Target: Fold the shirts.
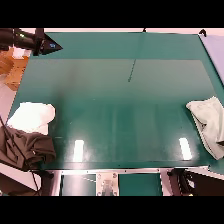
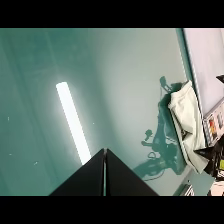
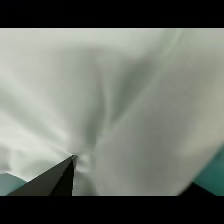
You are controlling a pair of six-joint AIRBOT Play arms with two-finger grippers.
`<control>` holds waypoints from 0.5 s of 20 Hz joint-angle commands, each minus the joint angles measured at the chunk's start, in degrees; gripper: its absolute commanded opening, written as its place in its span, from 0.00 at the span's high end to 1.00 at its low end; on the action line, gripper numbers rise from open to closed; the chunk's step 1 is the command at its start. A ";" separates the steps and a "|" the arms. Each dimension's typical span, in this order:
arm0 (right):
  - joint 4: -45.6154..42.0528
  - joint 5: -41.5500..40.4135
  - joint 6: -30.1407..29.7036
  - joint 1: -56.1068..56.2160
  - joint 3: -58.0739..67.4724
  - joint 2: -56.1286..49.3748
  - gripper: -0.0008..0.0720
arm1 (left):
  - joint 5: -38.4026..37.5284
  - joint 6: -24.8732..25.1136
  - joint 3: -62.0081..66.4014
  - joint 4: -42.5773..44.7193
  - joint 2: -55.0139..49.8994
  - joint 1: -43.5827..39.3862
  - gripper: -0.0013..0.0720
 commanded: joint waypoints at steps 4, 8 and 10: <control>-9.11 21.03 12.31 -0.07 21.99 4.59 0.29 | -0.39 -0.22 -0.02 0.00 0.00 0.02 0.95; -3.02 20.48 14.47 5.40 34.27 7.28 0.57 | -0.28 0.59 -0.02 -0.02 0.00 0.02 0.95; 3.02 17.22 12.55 12.28 35.95 7.76 0.85 | -0.55 1.46 -0.04 0.13 0.37 0.02 0.95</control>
